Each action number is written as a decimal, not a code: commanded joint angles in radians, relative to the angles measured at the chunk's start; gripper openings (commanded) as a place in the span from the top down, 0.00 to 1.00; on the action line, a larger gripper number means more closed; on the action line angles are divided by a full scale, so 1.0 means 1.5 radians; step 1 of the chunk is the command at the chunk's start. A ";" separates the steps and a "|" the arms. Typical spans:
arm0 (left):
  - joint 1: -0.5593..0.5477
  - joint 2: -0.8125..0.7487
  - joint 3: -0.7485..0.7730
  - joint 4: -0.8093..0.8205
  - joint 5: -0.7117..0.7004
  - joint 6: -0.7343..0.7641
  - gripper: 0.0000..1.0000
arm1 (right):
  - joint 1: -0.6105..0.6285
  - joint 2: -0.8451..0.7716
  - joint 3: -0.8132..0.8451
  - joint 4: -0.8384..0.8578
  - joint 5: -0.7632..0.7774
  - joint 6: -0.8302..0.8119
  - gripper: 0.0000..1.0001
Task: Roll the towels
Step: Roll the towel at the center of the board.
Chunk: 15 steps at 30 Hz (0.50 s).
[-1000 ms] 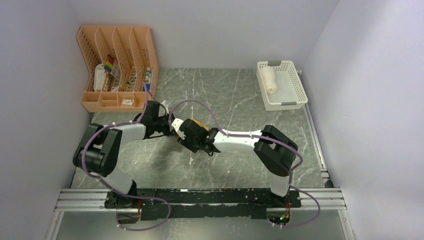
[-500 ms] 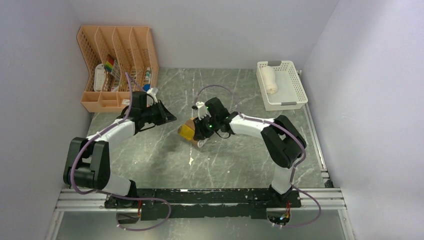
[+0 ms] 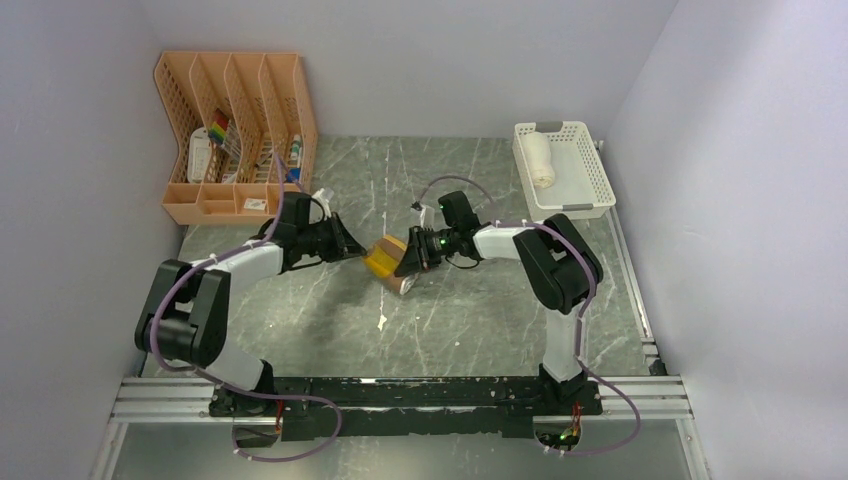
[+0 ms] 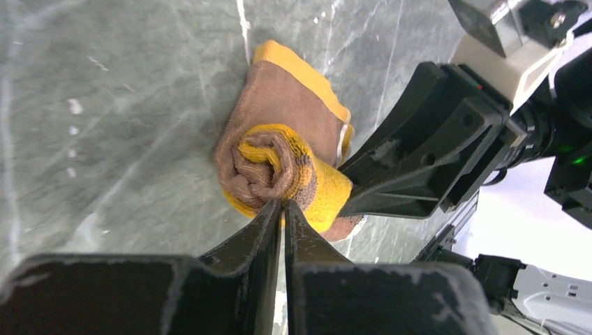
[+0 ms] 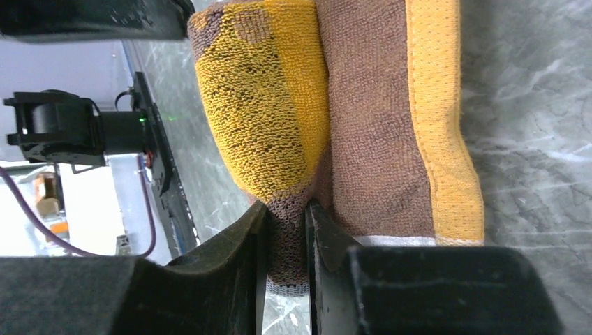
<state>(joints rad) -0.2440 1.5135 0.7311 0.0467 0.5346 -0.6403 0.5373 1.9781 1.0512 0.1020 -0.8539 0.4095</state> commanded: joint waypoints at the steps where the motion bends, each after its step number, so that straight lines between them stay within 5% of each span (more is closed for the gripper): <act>1: -0.034 0.026 0.007 0.060 0.020 -0.022 0.82 | -0.023 0.044 -0.023 0.018 -0.034 0.044 0.78; 11: -0.057 0.093 0.019 0.123 0.040 -0.045 0.82 | -0.026 0.072 -0.011 0.005 -0.039 0.042 0.77; 15: -0.057 0.118 0.030 0.117 0.029 -0.042 0.83 | -0.026 0.056 0.006 -0.045 -0.006 0.007 0.69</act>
<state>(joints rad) -0.3172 1.6588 0.7395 0.1921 0.5667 -0.7036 0.4973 2.0449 1.0496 0.1608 -0.9508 0.4896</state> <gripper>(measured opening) 0.177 0.272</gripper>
